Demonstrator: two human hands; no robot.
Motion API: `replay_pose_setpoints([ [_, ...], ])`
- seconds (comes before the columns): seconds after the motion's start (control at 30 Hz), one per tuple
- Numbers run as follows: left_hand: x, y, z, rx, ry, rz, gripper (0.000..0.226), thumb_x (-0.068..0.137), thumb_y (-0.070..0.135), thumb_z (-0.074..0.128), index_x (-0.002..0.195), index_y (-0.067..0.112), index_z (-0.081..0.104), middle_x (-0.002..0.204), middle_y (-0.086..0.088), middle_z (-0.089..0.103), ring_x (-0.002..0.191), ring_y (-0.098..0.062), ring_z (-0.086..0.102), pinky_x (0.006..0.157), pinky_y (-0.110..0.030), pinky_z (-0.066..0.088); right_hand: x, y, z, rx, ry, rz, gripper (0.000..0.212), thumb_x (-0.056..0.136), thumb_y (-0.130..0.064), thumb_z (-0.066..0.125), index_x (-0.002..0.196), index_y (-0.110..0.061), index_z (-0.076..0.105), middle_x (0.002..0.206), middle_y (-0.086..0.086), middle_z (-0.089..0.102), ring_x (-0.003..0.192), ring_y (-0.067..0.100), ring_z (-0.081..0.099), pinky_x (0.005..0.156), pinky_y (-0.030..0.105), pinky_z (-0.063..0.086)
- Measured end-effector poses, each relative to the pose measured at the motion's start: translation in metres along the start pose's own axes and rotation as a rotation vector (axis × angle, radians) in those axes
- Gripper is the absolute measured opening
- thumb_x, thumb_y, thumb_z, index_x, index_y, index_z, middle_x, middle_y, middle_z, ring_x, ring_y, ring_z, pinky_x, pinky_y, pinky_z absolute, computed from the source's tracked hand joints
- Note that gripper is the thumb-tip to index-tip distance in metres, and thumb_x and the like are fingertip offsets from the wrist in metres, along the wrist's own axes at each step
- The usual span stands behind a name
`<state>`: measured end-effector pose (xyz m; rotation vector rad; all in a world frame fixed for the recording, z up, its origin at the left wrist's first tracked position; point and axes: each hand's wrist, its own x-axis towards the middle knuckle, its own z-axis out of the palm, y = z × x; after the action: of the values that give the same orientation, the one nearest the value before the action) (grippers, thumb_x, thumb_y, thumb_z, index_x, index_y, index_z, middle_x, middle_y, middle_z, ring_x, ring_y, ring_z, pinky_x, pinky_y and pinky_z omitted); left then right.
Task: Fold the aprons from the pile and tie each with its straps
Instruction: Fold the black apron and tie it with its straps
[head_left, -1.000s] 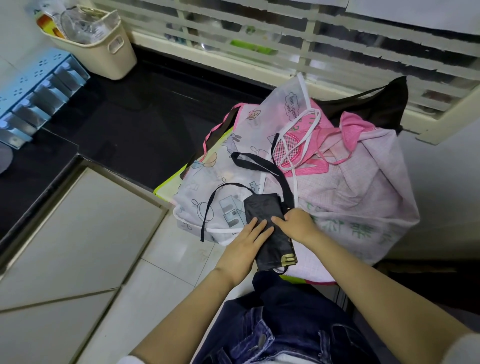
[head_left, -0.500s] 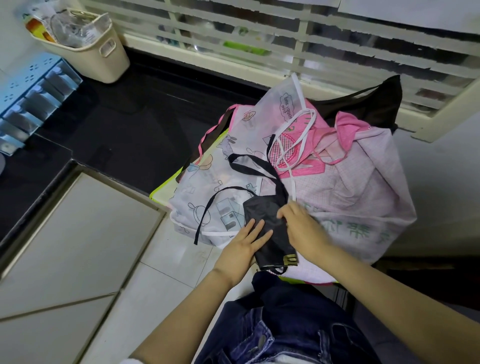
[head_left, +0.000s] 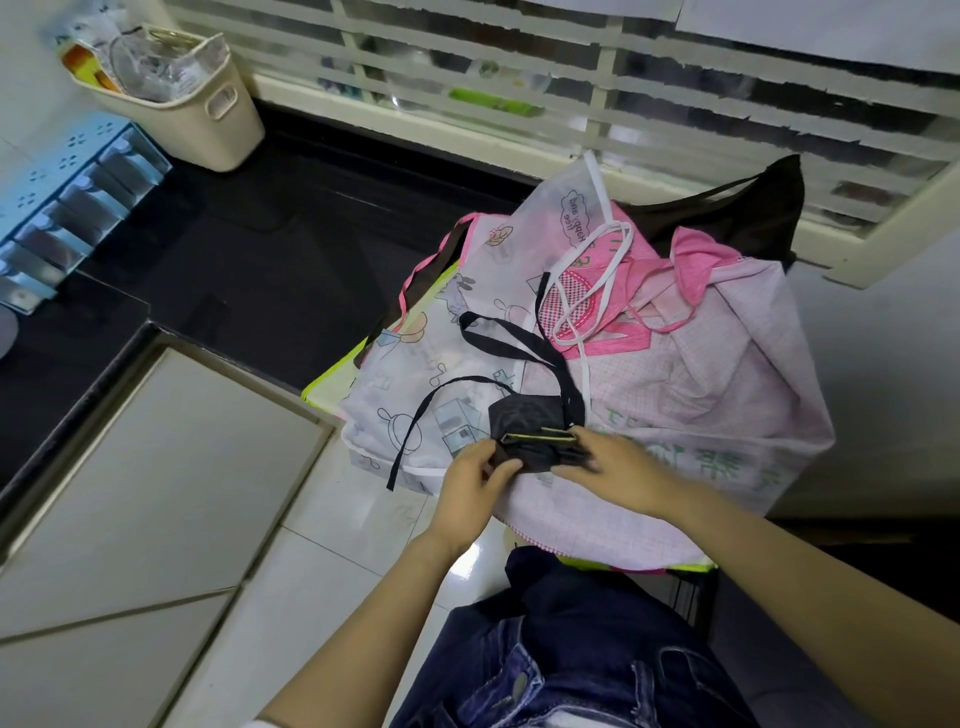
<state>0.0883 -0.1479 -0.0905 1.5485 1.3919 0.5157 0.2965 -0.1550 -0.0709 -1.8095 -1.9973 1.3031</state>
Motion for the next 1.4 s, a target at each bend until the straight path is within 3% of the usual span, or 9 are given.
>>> replay_pose_setpoints([
  [0.17,0.0,0.004,0.001,-0.038,0.036,0.003,0.016,0.093,0.02,0.056,0.093,0.005,0.06,0.086,-0.008,0.059,0.077,-0.015,0.05,0.071,-0.024,0.042,0.008,-0.013,0.001,-0.035,0.093,0.111,0.042,0.091,-0.055,0.046,0.12,-0.026,0.053,0.1,-0.004,0.066,0.092,0.015,0.059,0.072,0.024,0.037],
  [0.3,0.005,0.013,0.002,-0.022,0.05,0.028,0.019,0.096,0.024,0.052,0.107,0.012,0.061,0.093,0.001,0.066,0.08,-0.008,0.056,0.072,-0.02,0.045,0.013,-0.018,0.0,-0.003,0.139,0.163,0.04,0.093,-0.053,0.042,0.118,-0.023,0.05,0.076,-0.009,0.056,0.071,0.009,0.055,0.063,0.025,0.039],
  [0.5,0.029,0.019,0.005,0.155,0.093,-0.135,0.028,0.095,0.031,0.052,0.108,0.006,0.049,0.099,-0.006,0.066,0.089,-0.024,0.06,0.071,-0.028,0.042,0.026,-0.023,0.007,-0.092,0.219,0.242,0.047,0.097,-0.049,0.036,0.127,-0.015,0.051,0.106,0.009,0.067,0.101,0.03,0.06,0.085,0.033,0.042],
  [0.63,0.034,0.017,0.007,0.113,0.107,-0.215,0.026,0.093,0.03,0.057,0.103,0.01,0.044,0.098,-0.005,0.067,0.09,-0.024,0.063,0.073,-0.032,0.046,0.036,-0.029,0.004,-0.177,0.178,0.287,0.043,0.099,-0.044,0.036,0.105,-0.006,0.053,0.099,0.014,0.066,0.094,0.031,0.06,0.079,0.034,0.041],
  [0.73,0.037,0.019,0.008,0.122,0.106,-0.245,0.026,0.091,0.028,0.06,0.097,0.015,0.039,0.086,-0.001,0.062,0.083,-0.022,0.061,0.067,-0.03,0.043,0.038,-0.033,0.005,-0.244,0.195,0.277,0.036,0.101,-0.037,0.036,0.113,-0.004,0.047,0.095,0.015,0.066,0.09,0.032,0.061,0.068,0.033,0.037],
  [0.97,0.046,0.023,0.003,0.167,0.061,-0.325,0.032,0.089,0.029,0.063,0.107,0.012,0.043,0.092,0.003,0.056,0.088,-0.02,0.057,0.076,-0.034,0.046,0.026,-0.037,0.001,-0.132,0.23,0.257,0.02,0.101,-0.019,0.037,0.111,-0.005,0.046,0.079,0.011,0.058,0.07,0.027,0.055,0.057,0.032,0.038],
  [1.13,0.05,0.021,0.002,0.174,0.035,-0.378,0.034,0.088,0.032,0.063,0.108,0.014,0.043,0.095,0.003,0.055,0.091,-0.019,0.055,0.08,-0.034,0.046,0.02,-0.033,-0.014,-0.078,0.167,0.294,0.02,0.096,-0.002,0.039,0.108,-0.003,0.054,0.096,0.016,0.065,0.089,0.031,0.062,0.072,0.035,0.048],
  [1.27,0.051,0.023,0.002,0.181,0.031,-0.388,0.034,0.088,0.031,0.063,0.109,0.014,0.043,0.094,0.003,0.055,0.089,-0.019,0.054,0.079,-0.033,0.045,0.016,-0.05,-0.025,0.24,0.206,0.253,0.018,0.099,-0.014,0.041,0.1,-0.006,0.057,0.085,0.004,0.062,0.08,0.02,0.062,0.08,0.036,0.049],
  [1.4,0.051,0.024,0.001,0.173,0.034,-0.401,0.034,0.089,0.031,0.063,0.109,0.013,0.043,0.094,0.002,0.055,0.086,-0.018,0.053,0.077,-0.032,0.043,0.01,-0.07,-0.04,0.376,0.26,0.237,0.016,0.1,-0.022,0.043,0.103,-0.011,0.053,0.067,-0.006,0.047,0.055,0.008,0.046,0.055,0.027,0.043],
])
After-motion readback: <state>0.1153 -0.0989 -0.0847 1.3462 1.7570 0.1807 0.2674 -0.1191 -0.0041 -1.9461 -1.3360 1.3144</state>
